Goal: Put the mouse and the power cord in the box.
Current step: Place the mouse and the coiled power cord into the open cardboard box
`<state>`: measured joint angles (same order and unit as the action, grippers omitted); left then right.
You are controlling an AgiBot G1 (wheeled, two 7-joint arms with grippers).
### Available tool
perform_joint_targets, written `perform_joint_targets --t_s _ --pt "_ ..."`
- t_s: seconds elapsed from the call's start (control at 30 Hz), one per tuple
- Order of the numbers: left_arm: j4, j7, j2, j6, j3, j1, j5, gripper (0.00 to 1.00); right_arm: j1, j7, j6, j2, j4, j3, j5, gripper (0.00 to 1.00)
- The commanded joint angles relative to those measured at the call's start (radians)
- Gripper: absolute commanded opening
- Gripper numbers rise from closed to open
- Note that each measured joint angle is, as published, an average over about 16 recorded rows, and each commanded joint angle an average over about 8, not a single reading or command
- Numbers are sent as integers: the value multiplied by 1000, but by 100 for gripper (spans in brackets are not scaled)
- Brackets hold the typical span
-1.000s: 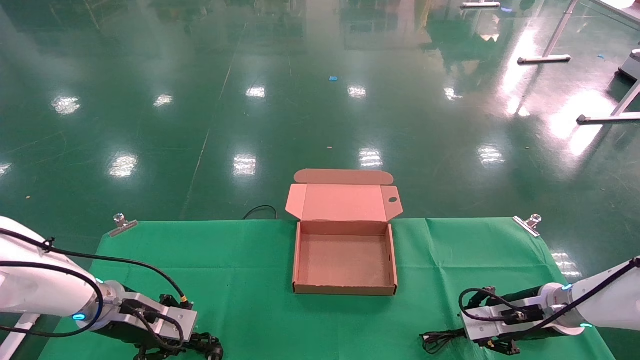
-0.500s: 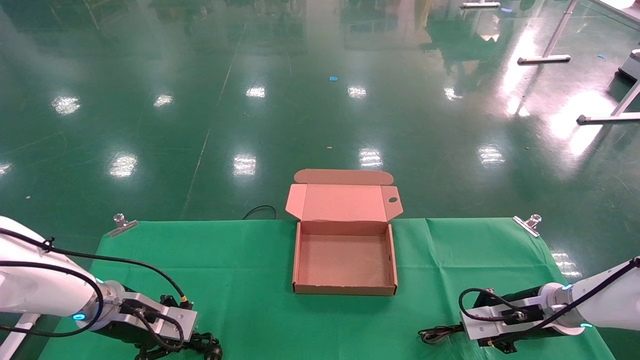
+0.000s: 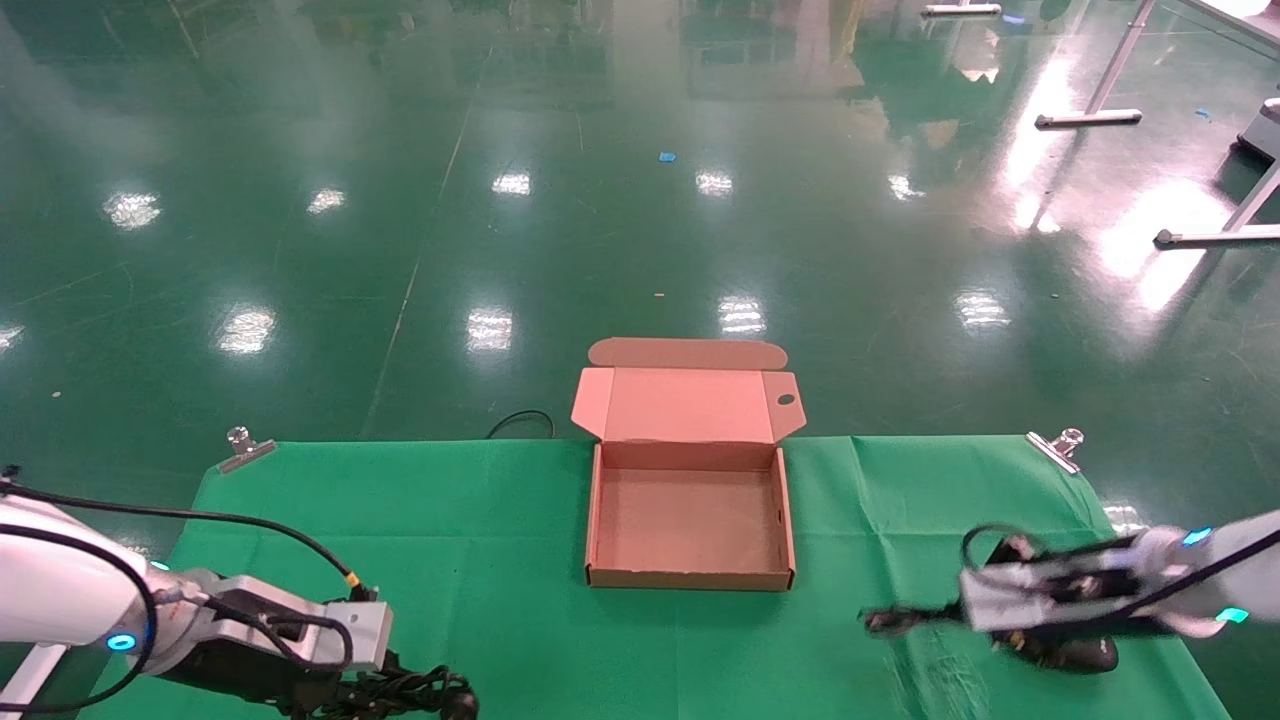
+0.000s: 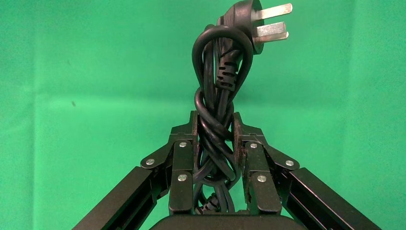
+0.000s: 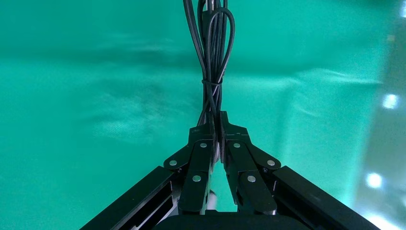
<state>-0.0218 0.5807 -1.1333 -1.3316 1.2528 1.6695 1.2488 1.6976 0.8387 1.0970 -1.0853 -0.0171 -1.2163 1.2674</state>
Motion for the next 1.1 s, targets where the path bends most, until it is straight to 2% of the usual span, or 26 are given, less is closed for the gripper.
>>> perform_joint_targets --t_s 0.03,0.3,0.53,0.8,1.1 --pt "-3 -6 16 -36 -19 3 -27 0 22 5 10 17 0 5 -7 0" --pt "-54 -73 56 -161 -120 8 -169 0 112 14 59 46 24 28 -41 0" --pt "-93 -110 24 -201 -165 56 -231 0 183 11 66 31 68 50 -72 0" --pt "-126 -110 -67 -143 -190 129 -272 0 213 -10 8 -51 121 70 -99 0" --pt "-141 -97 -135 -24 -202 181 -301 0 180 -7 -65 -171 137 75 -106 0"
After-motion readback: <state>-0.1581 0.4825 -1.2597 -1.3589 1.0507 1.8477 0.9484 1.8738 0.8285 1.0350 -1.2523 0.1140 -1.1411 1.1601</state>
